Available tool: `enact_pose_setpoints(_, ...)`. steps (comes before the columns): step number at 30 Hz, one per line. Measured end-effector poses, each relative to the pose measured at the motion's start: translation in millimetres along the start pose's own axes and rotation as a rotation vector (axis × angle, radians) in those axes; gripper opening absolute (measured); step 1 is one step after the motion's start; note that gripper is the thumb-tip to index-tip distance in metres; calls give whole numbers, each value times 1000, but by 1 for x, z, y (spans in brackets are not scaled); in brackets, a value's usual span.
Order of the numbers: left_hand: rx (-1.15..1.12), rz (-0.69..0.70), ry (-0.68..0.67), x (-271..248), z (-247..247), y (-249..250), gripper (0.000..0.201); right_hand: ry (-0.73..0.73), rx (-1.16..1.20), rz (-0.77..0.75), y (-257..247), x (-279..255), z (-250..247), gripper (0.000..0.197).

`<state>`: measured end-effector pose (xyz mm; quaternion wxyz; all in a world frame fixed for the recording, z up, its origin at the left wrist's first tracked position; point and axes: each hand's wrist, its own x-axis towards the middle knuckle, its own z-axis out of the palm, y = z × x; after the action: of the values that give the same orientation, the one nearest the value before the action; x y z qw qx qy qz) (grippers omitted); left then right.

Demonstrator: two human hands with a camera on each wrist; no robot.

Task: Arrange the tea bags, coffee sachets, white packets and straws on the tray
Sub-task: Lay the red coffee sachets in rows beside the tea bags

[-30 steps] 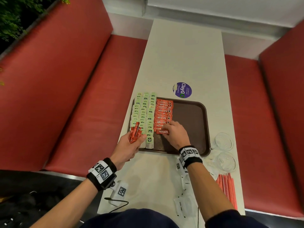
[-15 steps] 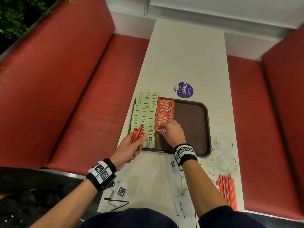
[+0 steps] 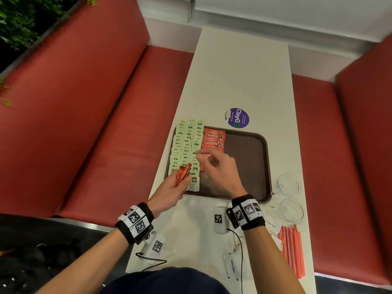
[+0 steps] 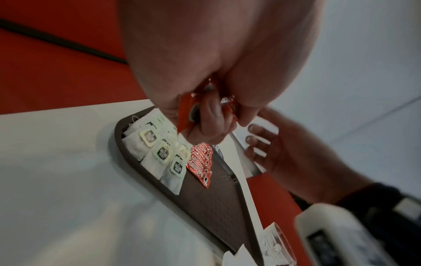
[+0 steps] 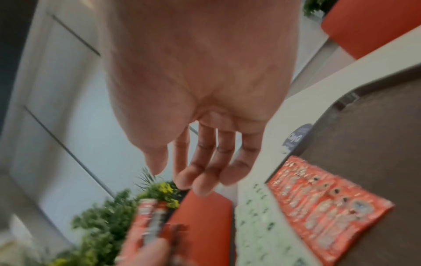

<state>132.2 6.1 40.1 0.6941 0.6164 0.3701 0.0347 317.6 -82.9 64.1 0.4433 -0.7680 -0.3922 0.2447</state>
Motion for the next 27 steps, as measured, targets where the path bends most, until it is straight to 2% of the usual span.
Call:
enact_pose_setpoints(2,151,70,43,2,2,0,15,-105,48,22,-20,-11,0,21)
enact_pose_setpoints(4,287,131,59,4,3,-1,23,-144,25,30,-24,-19,1,22)
enact_pose_setpoints(8,535,218,142,1,2,9,33,-25,37,83,-19,-29,-6,5)
enact_pose_setpoints(10,576,222,216,2,-2,10,26,55,152,124,-16,-37,-15,6)
enact_pose_setpoints(12,449,196,293,3,-9,8,21,132,283,152,-17,-46,-24,10)
enact_pose_setpoints(14,209,157,308,1,-14,7,32,186,359,159,-21,-56,-28,17)
enact_pose_setpoints(16,-29,128,257,-9,-12,15,30,218,383,156,-23,-64,-26,23)
enact_pose_setpoints(18,-184,116,180,-15,-9,21,28,256,422,155,-24,-70,-21,21)
enact_pose_setpoints(21,-210,149,134,-14,-8,27,29,289,469,168,-26,-76,-16,20)
enact_pose_setpoints(27,-190,166,69,-18,-13,27,63,284,394,191,-20,-77,-25,20)
